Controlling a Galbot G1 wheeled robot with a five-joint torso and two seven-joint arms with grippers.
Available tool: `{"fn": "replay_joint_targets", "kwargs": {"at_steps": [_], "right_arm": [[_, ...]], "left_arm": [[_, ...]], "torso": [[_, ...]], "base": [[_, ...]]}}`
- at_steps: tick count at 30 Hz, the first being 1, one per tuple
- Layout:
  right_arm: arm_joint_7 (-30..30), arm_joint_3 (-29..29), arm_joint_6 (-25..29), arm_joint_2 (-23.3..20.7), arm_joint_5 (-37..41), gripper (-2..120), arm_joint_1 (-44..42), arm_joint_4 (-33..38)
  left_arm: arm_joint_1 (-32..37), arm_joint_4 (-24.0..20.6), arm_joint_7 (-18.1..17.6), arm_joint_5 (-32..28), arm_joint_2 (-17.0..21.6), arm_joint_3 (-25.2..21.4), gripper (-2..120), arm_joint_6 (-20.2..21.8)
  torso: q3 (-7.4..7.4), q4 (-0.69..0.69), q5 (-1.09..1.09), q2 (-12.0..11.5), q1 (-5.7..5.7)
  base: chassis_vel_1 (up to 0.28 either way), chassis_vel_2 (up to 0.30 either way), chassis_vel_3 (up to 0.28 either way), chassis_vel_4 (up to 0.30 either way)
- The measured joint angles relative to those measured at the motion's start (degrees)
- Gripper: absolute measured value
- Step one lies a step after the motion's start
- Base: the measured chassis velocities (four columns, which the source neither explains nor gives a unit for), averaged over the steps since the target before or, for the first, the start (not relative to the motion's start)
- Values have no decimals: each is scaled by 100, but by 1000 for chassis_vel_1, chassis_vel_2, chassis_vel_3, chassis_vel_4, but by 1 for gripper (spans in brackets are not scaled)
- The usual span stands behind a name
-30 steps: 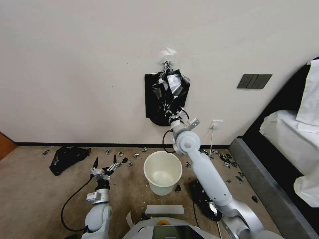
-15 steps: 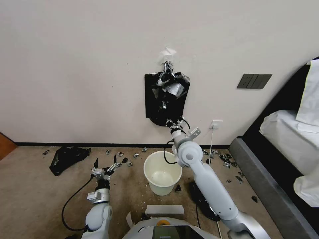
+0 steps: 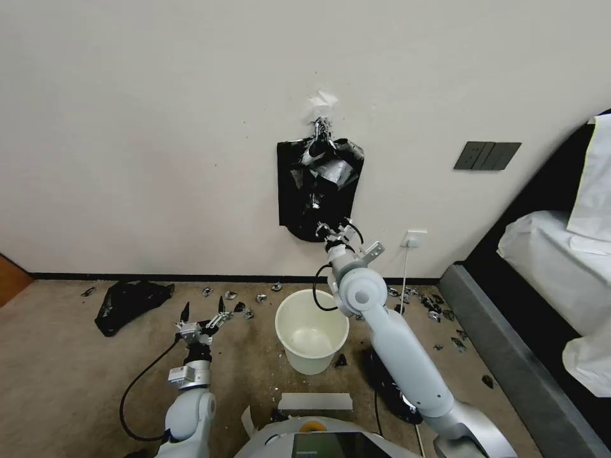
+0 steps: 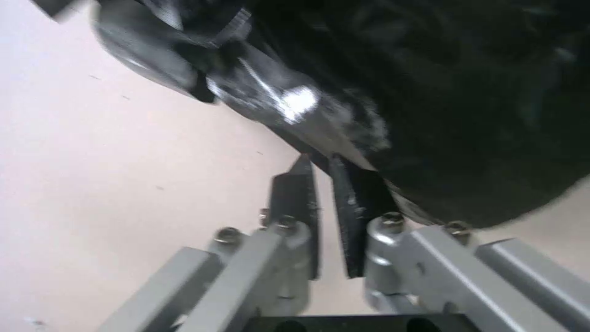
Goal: Place a trash bag onto the trash bin.
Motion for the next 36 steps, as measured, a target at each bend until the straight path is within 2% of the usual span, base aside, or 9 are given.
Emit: {"fn": "replay_joint_targets", "kwargs": {"at_steps": [1, 5, 9, 11, 13, 18, 21, 25, 36], "right_arm": [[0, 0, 0, 0, 0, 14, 0, 0], [-1008, 141, 424, 28, 348, 33, -18, -177], [-1691, 179, 783, 66, 569, 49, 35, -494], [-1762, 179, 834, 76, 610, 50, 51, -555], [-1870, 178, 923, 115, 682, 62, 100, -757], [-1913, 168, 957, 148, 730, 76, 110, -915], [-1937, 162, 966, 169, 746, 92, 41, -913], [-1984, 158, 959, 161, 746, 100, -54, -867], [-2235, 152, 1119, 373, 1053, 100, 403, -1345]], "left_arm": [[0, 0, 0, 0, 0, 0, 100, 0], [18, 12, 1, 0, 1, -18, 100, -15], [40, 23, 4, 7, -7, -27, 100, -37], [44, 24, 5, 9, -12, -27, 100, -41], [73, 27, 10, 22, -33, -26, 100, -60], [94, 41, 17, 34, -48, -25, 100, -94], [99, 81, 21, 41, -50, -32, 100, -132], [92, 110, 25, 50, -52, -34, 100, -162], [114, 135, 30, 79, -75, -43, 100, -191]], "torso": [[0, 0, 0, 0, 0], [0, 0, 0, 0, 0], [0, 0, 0, 0, 0], [0, 0, 0, 0, 0], [0, 1, 0, 0, 0], [0, 0, 0, 0, 1], [1, 1, 0, 0, 1], [0, -2, 0, 0, 1], [1, 1, 0, 0, 0]], "base": [[0, 0, 0, 0], [0, 0, 0, 0], [0, 0, 0, 0], [0, 0, 0, 0], [0, 0, 0, 0], [0, 0, 0, 0], [0, 0, 0, 0], [0, 0, 0, 0], [0, 0, 0, 0]]}}
